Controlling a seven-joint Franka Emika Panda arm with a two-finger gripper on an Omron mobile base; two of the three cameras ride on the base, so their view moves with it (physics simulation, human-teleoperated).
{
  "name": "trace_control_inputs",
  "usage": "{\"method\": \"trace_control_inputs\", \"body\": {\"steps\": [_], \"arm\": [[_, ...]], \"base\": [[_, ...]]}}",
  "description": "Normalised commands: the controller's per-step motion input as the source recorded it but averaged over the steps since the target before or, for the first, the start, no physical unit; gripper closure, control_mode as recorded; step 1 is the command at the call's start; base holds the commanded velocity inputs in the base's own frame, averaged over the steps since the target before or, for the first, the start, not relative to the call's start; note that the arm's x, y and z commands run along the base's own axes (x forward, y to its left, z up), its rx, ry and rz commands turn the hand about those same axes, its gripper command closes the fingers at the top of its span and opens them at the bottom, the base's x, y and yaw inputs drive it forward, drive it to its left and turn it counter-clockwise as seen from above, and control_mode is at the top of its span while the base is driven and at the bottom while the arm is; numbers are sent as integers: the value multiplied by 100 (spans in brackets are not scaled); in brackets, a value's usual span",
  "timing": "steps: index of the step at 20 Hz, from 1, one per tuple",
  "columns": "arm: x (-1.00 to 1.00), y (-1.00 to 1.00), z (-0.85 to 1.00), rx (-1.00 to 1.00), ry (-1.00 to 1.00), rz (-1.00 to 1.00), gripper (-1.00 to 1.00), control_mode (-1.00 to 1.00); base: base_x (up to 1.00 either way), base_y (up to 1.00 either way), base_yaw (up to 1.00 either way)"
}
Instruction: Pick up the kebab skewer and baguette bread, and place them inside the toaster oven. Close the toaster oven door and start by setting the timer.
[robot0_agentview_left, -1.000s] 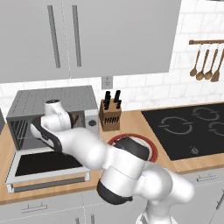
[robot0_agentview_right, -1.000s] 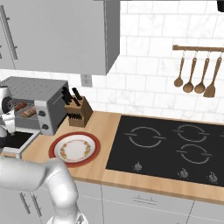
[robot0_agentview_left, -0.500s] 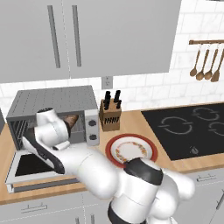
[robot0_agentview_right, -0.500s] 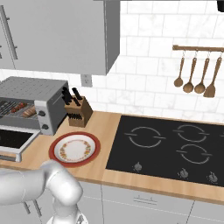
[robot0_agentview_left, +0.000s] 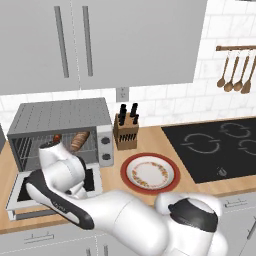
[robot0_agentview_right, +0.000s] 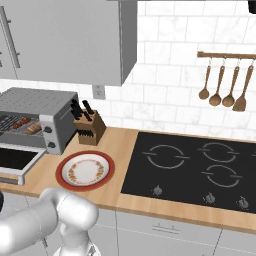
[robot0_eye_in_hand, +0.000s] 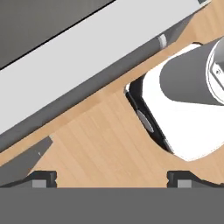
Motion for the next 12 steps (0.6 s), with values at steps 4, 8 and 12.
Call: {"method": "trace_control_inputs", "body": {"steps": [4, 8, 12], "arm": [[-4, 0, -13, 3, 8, 10, -100, -100], [1, -6, -11, 3, 3, 6, -100, -100], [2, -4, -25, 2, 6, 11, -100, -100]], "base": [[0, 0, 0], [0, 0, 0], [0, 0, 0]]}}
